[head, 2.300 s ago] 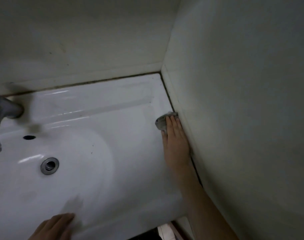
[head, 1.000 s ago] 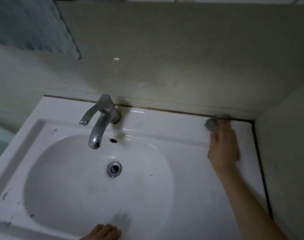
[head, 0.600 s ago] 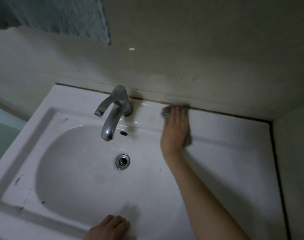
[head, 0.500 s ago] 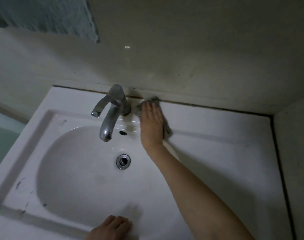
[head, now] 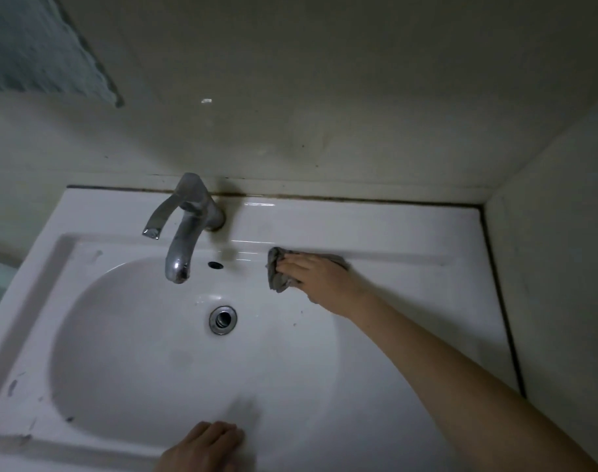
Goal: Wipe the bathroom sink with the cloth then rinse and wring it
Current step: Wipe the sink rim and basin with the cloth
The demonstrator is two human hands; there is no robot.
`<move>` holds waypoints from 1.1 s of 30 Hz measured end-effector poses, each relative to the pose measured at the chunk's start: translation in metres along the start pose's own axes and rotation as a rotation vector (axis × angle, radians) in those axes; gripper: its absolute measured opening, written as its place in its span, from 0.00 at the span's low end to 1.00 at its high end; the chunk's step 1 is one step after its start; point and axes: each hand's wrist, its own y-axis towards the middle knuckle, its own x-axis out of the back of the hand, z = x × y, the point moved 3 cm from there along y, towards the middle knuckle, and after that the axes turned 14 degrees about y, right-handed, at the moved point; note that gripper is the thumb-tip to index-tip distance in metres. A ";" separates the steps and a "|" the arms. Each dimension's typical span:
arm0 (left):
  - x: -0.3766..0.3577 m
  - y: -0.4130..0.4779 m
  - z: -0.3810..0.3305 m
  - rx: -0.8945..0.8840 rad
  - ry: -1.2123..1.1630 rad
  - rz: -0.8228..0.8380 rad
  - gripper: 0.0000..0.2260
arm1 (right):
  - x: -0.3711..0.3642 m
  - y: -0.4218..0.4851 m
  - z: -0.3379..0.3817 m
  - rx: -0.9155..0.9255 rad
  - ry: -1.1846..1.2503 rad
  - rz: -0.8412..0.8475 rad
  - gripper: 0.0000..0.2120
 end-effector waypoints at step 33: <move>0.031 -0.009 -0.021 0.074 0.106 0.118 0.21 | 0.017 -0.211 0.079 -0.948 0.180 -0.381 0.27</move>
